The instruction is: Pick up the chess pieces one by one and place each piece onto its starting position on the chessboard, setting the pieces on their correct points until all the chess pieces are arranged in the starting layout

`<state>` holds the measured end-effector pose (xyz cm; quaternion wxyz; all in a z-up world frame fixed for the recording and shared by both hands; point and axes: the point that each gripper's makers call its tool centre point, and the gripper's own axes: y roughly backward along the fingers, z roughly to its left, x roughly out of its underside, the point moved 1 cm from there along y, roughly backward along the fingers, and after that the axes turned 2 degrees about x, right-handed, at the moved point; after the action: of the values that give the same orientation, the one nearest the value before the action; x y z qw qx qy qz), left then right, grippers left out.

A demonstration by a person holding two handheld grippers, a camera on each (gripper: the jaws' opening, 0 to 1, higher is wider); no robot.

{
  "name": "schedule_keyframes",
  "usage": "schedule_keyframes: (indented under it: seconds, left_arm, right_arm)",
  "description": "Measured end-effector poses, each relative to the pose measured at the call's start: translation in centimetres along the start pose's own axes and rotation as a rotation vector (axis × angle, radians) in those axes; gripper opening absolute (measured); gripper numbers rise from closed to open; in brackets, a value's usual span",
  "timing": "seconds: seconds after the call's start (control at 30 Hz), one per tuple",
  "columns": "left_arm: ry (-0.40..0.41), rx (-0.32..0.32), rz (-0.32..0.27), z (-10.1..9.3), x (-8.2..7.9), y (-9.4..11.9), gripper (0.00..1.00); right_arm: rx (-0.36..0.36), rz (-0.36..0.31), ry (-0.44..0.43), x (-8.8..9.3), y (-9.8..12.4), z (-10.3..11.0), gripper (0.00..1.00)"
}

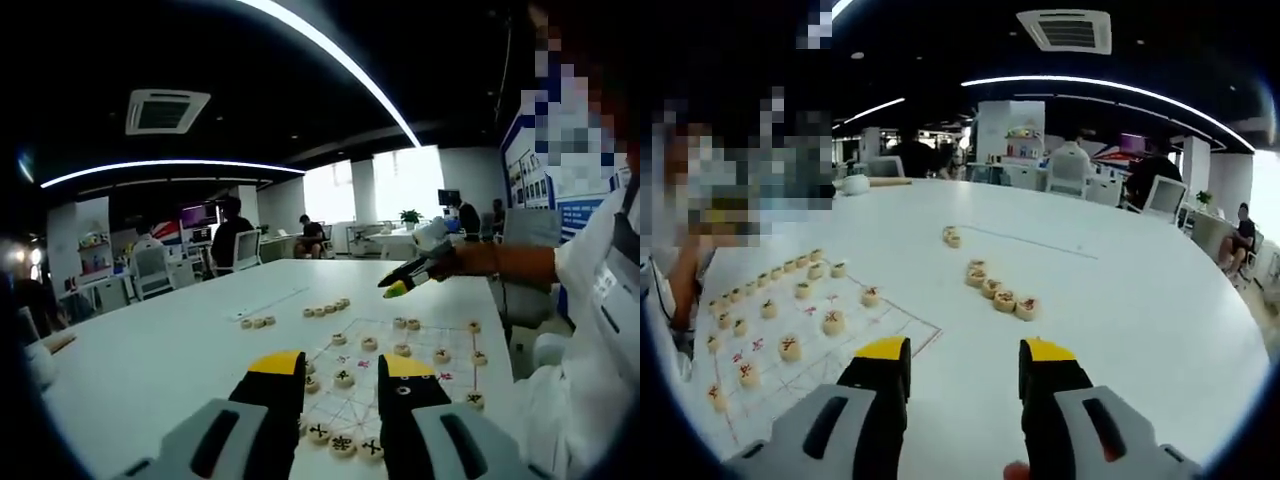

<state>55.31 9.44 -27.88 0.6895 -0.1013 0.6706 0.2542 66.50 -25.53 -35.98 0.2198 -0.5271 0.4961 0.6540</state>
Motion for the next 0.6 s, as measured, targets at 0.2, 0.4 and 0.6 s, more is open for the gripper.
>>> schedule_keyframes:
  seconds: [0.2, 0.4, 0.6]
  left_arm:
    - [0.002, -0.001, 0.003, 0.1, 0.2, 0.0, 0.31]
    - [0.003, 0.002, 0.008, 0.1, 0.3, -0.2, 0.31]
    - [0.006, 0.001, 0.006, 0.1, 0.3, -0.2, 0.31]
  right_arm:
    - [0.045, 0.006, -0.041, 0.5, -3.8, -3.0, 0.44]
    - [0.079, 0.004, -0.054, 0.7, -5.8, -4.4, 0.38]
    - [0.115, 0.001, -0.086, 1.0, -7.0, -5.4, 0.35]
